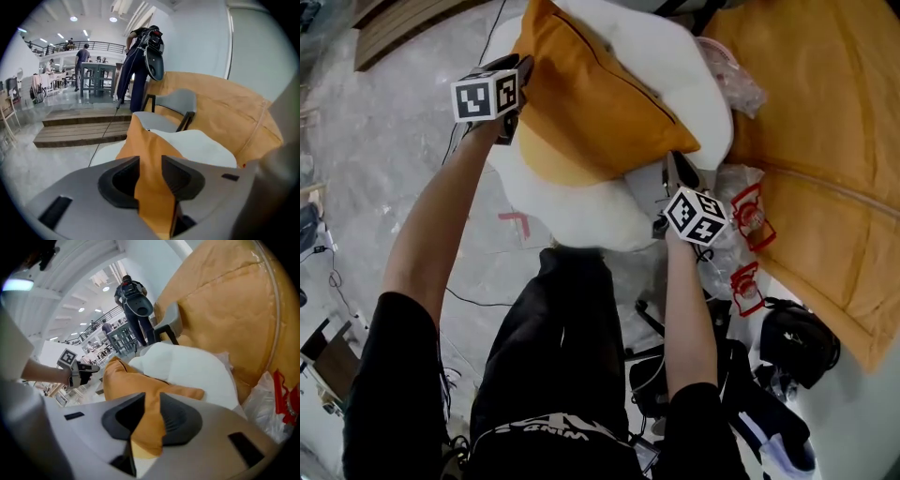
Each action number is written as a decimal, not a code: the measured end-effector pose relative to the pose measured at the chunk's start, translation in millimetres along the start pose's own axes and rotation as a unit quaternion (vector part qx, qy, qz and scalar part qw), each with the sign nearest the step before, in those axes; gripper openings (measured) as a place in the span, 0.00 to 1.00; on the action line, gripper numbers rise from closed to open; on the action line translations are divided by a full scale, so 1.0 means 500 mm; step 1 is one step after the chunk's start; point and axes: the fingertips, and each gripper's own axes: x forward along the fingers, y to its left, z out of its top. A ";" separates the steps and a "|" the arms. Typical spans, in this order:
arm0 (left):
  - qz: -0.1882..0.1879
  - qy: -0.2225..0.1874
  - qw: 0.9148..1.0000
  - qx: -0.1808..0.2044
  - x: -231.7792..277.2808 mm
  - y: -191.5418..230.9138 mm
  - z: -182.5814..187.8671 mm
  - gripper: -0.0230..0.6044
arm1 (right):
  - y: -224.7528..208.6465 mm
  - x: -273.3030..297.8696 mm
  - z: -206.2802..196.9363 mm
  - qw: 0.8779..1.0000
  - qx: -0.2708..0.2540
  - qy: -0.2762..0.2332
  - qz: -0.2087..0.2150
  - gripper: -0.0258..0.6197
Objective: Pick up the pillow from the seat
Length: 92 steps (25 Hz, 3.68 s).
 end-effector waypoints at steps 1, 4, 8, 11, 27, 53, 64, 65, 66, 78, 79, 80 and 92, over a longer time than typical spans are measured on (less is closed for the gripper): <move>-0.004 0.000 1.000 -0.002 0.011 0.004 0.008 0.29 | -0.011 0.005 -0.006 1.000 0.016 0.003 -0.006 0.26; 0.000 -0.005 1.000 0.005 0.042 0.017 0.027 0.45 | -0.045 0.016 -0.030 0.999 0.045 0.009 -0.028 0.46; 0.002 0.000 1.000 0.010 0.084 0.029 0.027 0.51 | -0.065 0.037 -0.069 0.997 0.070 0.025 -0.033 0.52; 0.001 0.002 1.000 0.003 0.104 0.033 0.017 0.52 | -0.069 0.057 -0.079 0.995 0.087 0.024 -0.030 0.52; -0.031 -0.025 0.999 -0.025 0.129 0.023 -0.008 0.39 | -0.083 0.117 -0.094 0.995 0.092 0.020 -0.039 0.39; -0.035 -0.032 0.999 0.025 -0.088 -0.040 -0.012 0.08 | 0.022 -0.034 -0.041 0.999 0.012 -0.009 -0.036 0.10; -0.067 -0.093 0.992 -0.056 -0.575 -0.181 0.029 0.08 | 0.183 -0.445 0.156 0.995 -0.057 -0.083 0.012 0.10; -0.069 -0.096 0.991 -0.058 -0.626 -0.196 0.029 0.08 | 0.204 -0.488 0.165 0.995 -0.058 -0.083 0.016 0.10; -0.072 -0.098 0.991 -0.059 -0.676 -0.210 0.029 0.08 | 0.223 -0.531 0.172 0.994 -0.060 -0.084 0.020 0.10; -0.069 -0.194 0.977 -0.062 -1.081 -0.335 0.050 0.08 | 0.371 -0.860 0.281 0.982 -0.051 -0.170 0.069 0.10; -0.067 -0.201 0.976 -0.059 -1.091 -0.337 0.053 0.08 | 0.375 -0.864 0.289 0.981 -0.056 -0.173 0.072 0.10; -0.066 -0.207 0.975 -0.055 -1.098 -0.338 0.057 0.08 | 0.379 -0.866 0.296 0.979 -0.061 -0.177 0.075 0.10; -0.060 -0.240 0.968 -0.034 -1.122 -0.313 0.102 0.08 | 0.415 -0.827 0.349 0.973 -0.087 -0.190 0.093 0.10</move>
